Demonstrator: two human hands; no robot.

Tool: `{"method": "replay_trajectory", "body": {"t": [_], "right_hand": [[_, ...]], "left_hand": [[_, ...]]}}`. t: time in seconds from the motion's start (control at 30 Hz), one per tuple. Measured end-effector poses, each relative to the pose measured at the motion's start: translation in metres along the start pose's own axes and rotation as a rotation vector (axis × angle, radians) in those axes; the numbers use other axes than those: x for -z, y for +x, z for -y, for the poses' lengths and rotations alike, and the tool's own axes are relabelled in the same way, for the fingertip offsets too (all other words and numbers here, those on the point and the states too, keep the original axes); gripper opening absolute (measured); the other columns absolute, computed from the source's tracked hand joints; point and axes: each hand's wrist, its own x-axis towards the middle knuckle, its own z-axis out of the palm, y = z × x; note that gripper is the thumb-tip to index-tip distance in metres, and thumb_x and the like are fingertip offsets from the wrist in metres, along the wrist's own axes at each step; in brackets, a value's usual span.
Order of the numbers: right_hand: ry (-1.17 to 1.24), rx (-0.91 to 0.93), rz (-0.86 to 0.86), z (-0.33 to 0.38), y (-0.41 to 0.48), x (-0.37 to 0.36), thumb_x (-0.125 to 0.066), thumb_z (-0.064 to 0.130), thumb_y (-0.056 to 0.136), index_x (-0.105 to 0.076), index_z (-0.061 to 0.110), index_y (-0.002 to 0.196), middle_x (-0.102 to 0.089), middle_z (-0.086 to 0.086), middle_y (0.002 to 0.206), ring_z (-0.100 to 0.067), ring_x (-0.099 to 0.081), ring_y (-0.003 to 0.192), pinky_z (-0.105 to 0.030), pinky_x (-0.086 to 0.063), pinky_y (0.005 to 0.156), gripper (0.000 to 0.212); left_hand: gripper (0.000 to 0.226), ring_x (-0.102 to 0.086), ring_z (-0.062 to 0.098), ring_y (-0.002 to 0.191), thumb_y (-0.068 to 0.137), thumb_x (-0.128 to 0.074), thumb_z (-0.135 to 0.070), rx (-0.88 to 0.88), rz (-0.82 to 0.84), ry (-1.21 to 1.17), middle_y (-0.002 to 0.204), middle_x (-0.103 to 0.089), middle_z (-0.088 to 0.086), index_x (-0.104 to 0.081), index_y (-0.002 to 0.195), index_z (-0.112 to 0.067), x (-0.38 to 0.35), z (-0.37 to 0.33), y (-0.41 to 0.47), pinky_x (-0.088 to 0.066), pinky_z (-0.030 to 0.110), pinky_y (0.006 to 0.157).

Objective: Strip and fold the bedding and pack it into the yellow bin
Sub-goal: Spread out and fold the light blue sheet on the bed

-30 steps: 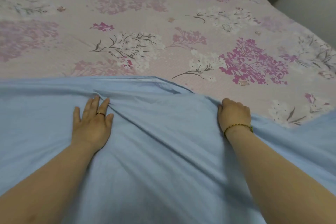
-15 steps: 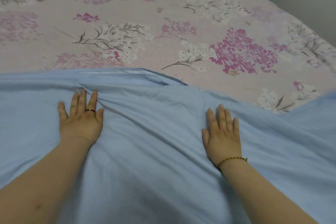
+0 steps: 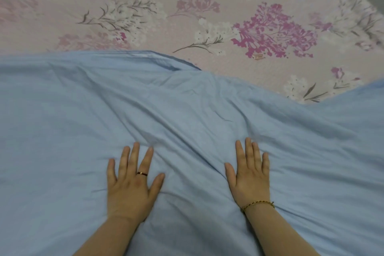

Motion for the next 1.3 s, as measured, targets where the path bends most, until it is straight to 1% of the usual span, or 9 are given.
{"method": "replay_trajectory", "body": {"t": [0.47,0.67,0.87,0.93,1.03,1.13,1.17,1.23,1.3], "right_hand": [[0.006,0.023,-0.103,-0.001,0.004,-0.013,-0.004,0.047,0.098,-0.043,0.001,0.133,-0.049,-0.020,0.135,-0.028,-0.034,0.132,-0.031,0.002,0.112,0.070],[0.081,0.029,-0.061,-0.002,0.000,-0.015,0.007,0.055,0.092,-0.016,0.012,0.137,-0.018,-0.008,0.144,-0.021,-0.019,0.132,-0.026,0.018,0.110,0.066],[0.123,0.018,0.014,-0.002,0.005,-0.015,0.006,0.053,0.094,-0.021,0.013,0.137,-0.018,-0.009,0.142,-0.022,-0.023,0.131,-0.028,0.015,0.111,0.065],[0.140,0.065,0.022,-0.003,0.005,-0.014,0.022,0.061,0.082,-0.006,0.019,0.138,-0.002,-0.006,0.145,-0.018,-0.006,0.135,-0.027,0.026,0.107,0.076],[0.197,0.114,0.120,-0.013,0.005,-0.010,0.047,0.066,0.052,0.028,0.026,0.128,0.030,0.004,0.141,-0.008,0.027,0.131,-0.025,0.043,0.090,0.088],[0.201,0.165,0.323,-0.020,0.011,0.002,0.014,0.062,0.083,0.026,0.024,0.140,0.028,0.000,0.152,-0.014,0.025,0.140,-0.030,0.039,0.096,0.069],[0.233,0.189,0.411,-0.024,0.014,0.012,-0.002,0.055,0.093,0.020,0.023,0.144,0.026,-0.001,0.153,-0.016,0.024,0.141,-0.032,0.033,0.103,0.064],[0.269,0.290,0.540,-0.037,0.019,0.030,-0.021,0.046,0.098,0.013,0.021,0.147,0.022,-0.001,0.154,-0.016,0.021,0.142,-0.034,0.021,0.111,0.064],[0.214,0.435,0.619,-0.065,0.013,0.050,-0.028,0.042,0.099,0.008,0.021,0.148,0.016,0.000,0.156,-0.015,0.015,0.144,-0.033,0.014,0.114,0.064]], "left_hand": [[0.067,-0.030,0.028,0.125,0.093,-0.003,-0.058,-0.003,-0.065,0.039,0.133,-0.053,0.019,-0.037,0.133,-0.016,-0.012,0.001,0.001,0.012,0.031,0.114],[0.077,-0.028,0.030,0.125,0.093,-0.005,-0.058,-0.007,-0.087,0.079,0.132,-0.052,0.022,-0.051,0.129,-0.008,-0.012,-0.004,-0.003,0.012,0.028,0.113],[0.072,-0.037,0.033,0.126,0.095,-0.010,-0.054,0.044,-0.096,0.140,0.130,-0.053,0.022,-0.054,0.128,-0.007,-0.011,-0.011,-0.004,0.012,0.027,0.112],[0.060,-0.034,0.034,0.134,0.095,-0.019,-0.048,0.134,-0.190,0.118,0.143,-0.041,0.018,-0.045,0.136,-0.012,-0.005,-0.026,-0.009,0.015,0.026,0.110],[0.050,0.000,0.021,0.146,0.100,-0.019,-0.036,0.229,-0.091,0.035,0.157,-0.004,0.004,-0.013,0.148,-0.024,-0.006,-0.059,-0.027,0.010,0.032,0.113],[0.058,-0.030,0.028,0.136,0.088,-0.026,-0.038,0.266,-0.114,-0.024,0.143,-0.043,0.015,-0.046,0.135,-0.011,-0.014,-0.093,-0.073,-0.014,0.040,0.112],[0.056,-0.037,0.028,0.127,0.087,-0.028,-0.039,0.239,-0.128,-0.036,0.131,-0.055,0.018,-0.054,0.127,-0.009,-0.022,-0.102,-0.092,-0.013,0.037,0.112],[0.052,-0.036,0.026,0.118,0.096,-0.018,-0.045,0.222,-0.151,-0.029,0.121,-0.061,0.020,-0.049,0.123,-0.013,-0.030,-0.118,-0.132,0.001,0.023,0.113],[0.054,-0.036,0.026,0.116,0.098,-0.012,-0.046,0.271,-0.100,-0.074,0.119,-0.062,0.021,-0.047,0.123,-0.014,-0.040,-0.143,-0.172,-0.003,0.024,0.110]]}}
